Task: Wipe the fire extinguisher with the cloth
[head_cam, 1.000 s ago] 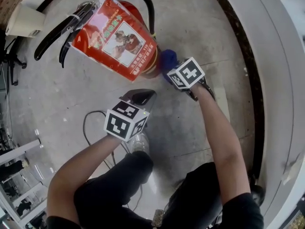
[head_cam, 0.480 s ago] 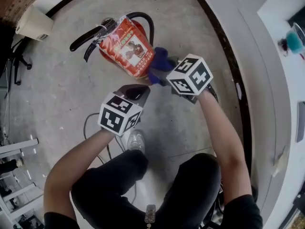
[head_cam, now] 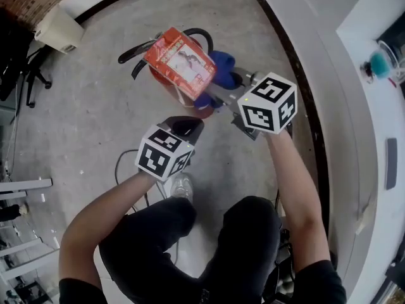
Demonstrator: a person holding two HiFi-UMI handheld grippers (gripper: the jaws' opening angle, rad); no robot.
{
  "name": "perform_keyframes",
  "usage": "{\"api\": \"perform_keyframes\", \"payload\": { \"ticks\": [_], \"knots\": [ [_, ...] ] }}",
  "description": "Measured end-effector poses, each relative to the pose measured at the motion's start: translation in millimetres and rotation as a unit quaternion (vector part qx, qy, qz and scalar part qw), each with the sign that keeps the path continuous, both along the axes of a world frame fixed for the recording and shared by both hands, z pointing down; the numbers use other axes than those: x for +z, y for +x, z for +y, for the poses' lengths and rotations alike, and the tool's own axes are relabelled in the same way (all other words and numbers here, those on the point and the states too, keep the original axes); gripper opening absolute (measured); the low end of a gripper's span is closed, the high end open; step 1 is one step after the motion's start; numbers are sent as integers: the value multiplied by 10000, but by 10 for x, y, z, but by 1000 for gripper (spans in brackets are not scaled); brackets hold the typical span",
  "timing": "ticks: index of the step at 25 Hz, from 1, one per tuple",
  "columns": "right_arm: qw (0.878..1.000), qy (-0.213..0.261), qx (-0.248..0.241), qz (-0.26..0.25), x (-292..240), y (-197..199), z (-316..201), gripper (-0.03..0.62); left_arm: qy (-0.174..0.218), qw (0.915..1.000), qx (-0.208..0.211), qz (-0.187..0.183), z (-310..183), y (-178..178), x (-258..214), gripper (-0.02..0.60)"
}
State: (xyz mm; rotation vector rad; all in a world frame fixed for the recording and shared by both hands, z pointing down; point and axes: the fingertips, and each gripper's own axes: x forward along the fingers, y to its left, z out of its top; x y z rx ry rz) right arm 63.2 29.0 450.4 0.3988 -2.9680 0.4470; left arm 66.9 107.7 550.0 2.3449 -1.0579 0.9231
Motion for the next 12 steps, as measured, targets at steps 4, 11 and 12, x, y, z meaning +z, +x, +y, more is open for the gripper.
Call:
{"api": "perform_keyframes", "payload": {
  "ticks": [4,11,12],
  "knots": [
    [9992,107,75,-381,-322,19,-23,26,-7,9999,-127,44,45,-63,-10,6],
    [9994,101,146,-314,-271,39,-28,26,22,9992,-320,230,19,-113,-45,6],
    [9995,46,170,-248,-169,37,-20,26,9,9993,-312,227,26,-125,-26,6]
  ]
}}
